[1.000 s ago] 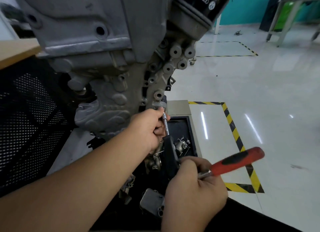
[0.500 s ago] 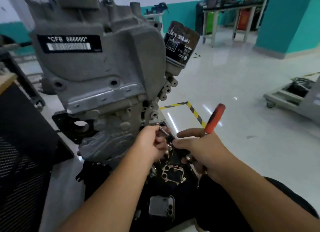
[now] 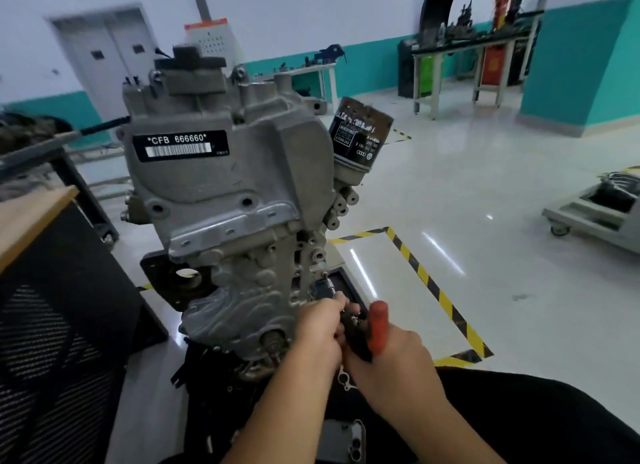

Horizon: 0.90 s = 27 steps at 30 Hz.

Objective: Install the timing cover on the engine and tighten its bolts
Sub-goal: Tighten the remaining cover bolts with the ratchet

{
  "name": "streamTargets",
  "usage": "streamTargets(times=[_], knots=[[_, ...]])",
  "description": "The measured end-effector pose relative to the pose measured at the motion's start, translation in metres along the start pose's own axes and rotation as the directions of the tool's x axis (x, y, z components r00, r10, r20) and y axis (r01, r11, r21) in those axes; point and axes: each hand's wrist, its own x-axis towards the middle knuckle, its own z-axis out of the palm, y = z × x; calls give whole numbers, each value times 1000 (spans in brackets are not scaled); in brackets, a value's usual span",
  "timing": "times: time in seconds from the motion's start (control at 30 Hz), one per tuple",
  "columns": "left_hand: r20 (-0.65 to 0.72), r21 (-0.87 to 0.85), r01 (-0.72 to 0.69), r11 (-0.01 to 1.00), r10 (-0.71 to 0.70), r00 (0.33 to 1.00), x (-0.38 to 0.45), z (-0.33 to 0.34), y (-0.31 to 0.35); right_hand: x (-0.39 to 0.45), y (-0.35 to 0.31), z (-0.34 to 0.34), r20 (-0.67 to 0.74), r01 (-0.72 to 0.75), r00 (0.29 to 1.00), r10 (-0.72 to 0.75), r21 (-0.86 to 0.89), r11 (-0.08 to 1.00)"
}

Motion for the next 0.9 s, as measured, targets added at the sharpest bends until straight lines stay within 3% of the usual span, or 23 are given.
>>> streamTargets(times=[0.07,0.1,0.13,0.17,0.2,0.23,0.27,0.3,0.37,0.47,0.53,0.57,0.63,0.67,0.7,0.73,0.77,0.8,0.83,0.87,0.9], knots=[[38,18,-9,1000,8,999,2,-7,2,-5,-4,2,53,-183,983,175,315,931],[75,3,4,1000,-4,997,3,-10,3,-6,-8,1,168,-340,940,297,544,767],[117,-18,38,999,-35,993,0,-14,5,-7,-10,0,348,-490,869,352,713,502],[164,-37,80,996,-73,984,-2,-17,6,-8,-13,-1,504,-584,802,322,776,240],[215,-44,117,992,-105,971,-7,-19,7,-10,-16,-3,586,-618,765,267,785,48],[261,-48,139,989,-122,958,-10,-20,7,-10,-18,-4,603,-611,764,230,791,-44],[292,-54,153,987,-130,948,-13,-21,6,-10,-19,-4,586,-588,780,221,806,-62],[302,-61,156,986,-131,944,-15,-23,6,-9,-20,-3,550,-560,799,243,828,-31],[284,-62,153,986,-129,950,-15,-25,6,-9,-22,2,463,-521,828,316,844,128],[196,3,88,996,-87,977,-15,-24,4,-12,-23,10,208,-417,897,390,690,592],[106,83,26,996,-35,994,-10,-23,-1,-11,-21,14,63,-256,966,251,377,890],[70,122,6,992,-15,997,-7,-23,-2,-12,-22,17,53,-190,982,182,266,945],[53,153,2,988,-11,999,-7,-24,-1,-12,-22,21,49,-179,984,172,311,933],[82,136,15,991,-26,996,-8,-24,0,-12,-22,22,57,-221,974,218,439,871],[133,88,32,996,-44,990,-8,-26,1,-12,-22,20,114,-299,949,293,620,726],[197,18,58,998,-61,978,-11,-29,4,-11,-23,18,240,-392,907,346,781,486],[265,-53,83,995,-66,962,-13,-31,6,-11,-23,15,404,-475,856,324,862,178],[328,-102,105,989,-66,942,-15,-33,6,-12,-23,11,521,-507,815,253,853,-125],[376,-121,106,987,-53,925,-16,-34,5,-12,-23,7,569,-490,796,207,806,-333],[396,-123,89,988,-33,918,-18,-33,3,-12,-22,4,572,-461,793,207,787,-410],[392,-120,62,991,-10,920,-18,-33,1,-11,-22,4,559,-450,790,252,808,-380]])
